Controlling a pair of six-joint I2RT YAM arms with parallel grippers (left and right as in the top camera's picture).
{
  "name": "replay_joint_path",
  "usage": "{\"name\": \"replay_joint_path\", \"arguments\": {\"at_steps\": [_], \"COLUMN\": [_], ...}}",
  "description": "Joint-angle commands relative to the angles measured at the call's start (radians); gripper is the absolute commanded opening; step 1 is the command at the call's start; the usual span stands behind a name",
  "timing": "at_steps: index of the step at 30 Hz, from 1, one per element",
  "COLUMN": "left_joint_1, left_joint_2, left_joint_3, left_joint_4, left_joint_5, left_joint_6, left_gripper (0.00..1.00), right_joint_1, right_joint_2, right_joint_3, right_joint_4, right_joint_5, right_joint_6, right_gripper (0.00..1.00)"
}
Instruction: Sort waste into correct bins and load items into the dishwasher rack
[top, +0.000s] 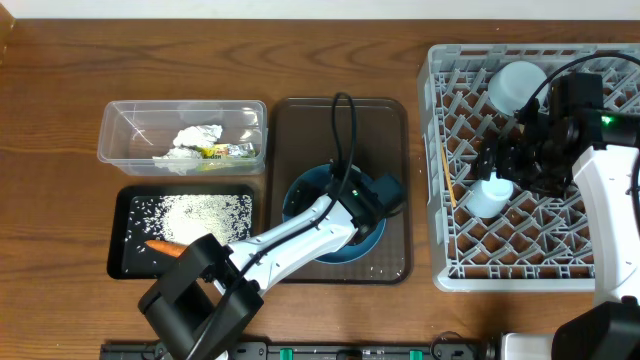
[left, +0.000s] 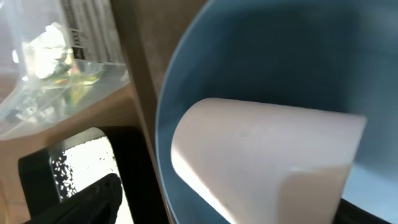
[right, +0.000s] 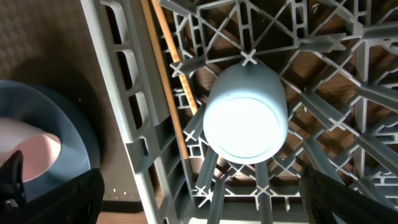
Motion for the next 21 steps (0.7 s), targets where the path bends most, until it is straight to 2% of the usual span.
{"name": "replay_joint_path", "arguments": {"at_steps": [1,10,21], "left_joint_1": [-0.002,-0.001,0.003], "left_joint_2": [0.003,0.003,0.003], "left_joint_3": [-0.006,-0.029,-0.085], "left_joint_4": [0.001,0.066,0.073], "left_joint_5": [-0.08,-0.095,-0.163], "left_joint_6": [-0.008,-0.008,-0.008], "left_gripper": [0.82,0.72,0.6], "right_joint_1": [-0.012,-0.012,-0.012], "right_joint_2": [0.001,0.001,0.001], "right_joint_3": [0.018,0.018,0.018], "right_joint_4": [-0.001,-0.001,0.0], "right_joint_5": [-0.011,-0.011,-0.011], "right_joint_6": [-0.009,-0.009,-0.009], "right_gripper": [0.99,0.99,0.99]}}
